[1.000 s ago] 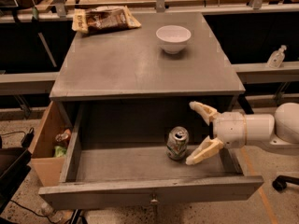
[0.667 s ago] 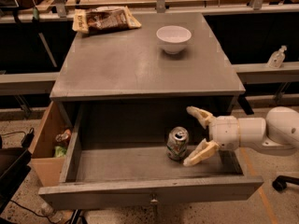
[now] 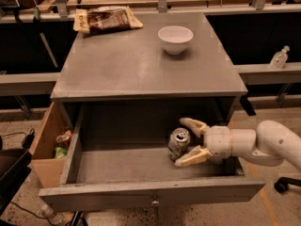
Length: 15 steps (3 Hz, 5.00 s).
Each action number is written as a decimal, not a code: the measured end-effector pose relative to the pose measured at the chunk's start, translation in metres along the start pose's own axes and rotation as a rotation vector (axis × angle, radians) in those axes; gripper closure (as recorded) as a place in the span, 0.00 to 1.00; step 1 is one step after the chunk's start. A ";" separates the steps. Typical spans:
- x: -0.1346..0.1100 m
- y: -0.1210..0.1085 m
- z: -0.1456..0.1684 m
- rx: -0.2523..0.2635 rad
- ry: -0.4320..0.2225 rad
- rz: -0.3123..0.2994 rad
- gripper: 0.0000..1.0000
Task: Pick 7up can from top drawer and place on counter
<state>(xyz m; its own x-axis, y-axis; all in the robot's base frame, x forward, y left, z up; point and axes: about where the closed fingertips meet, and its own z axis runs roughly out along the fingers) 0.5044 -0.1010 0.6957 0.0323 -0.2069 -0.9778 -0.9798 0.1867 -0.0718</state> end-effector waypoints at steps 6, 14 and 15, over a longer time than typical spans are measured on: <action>-0.096 0.018 -0.015 -0.047 0.068 -0.056 1.00; -0.285 -0.165 0.228 -0.102 -0.115 0.055 1.00; -0.281 -0.164 0.233 -0.108 -0.118 0.052 0.85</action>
Offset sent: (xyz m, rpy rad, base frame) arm -0.0004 0.0015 -0.0005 0.0007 0.0004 0.0042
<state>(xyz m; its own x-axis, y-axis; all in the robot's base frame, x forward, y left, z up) 0.7021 0.1505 0.9366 -0.0019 -0.0841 -0.9965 -0.9960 0.0888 -0.0056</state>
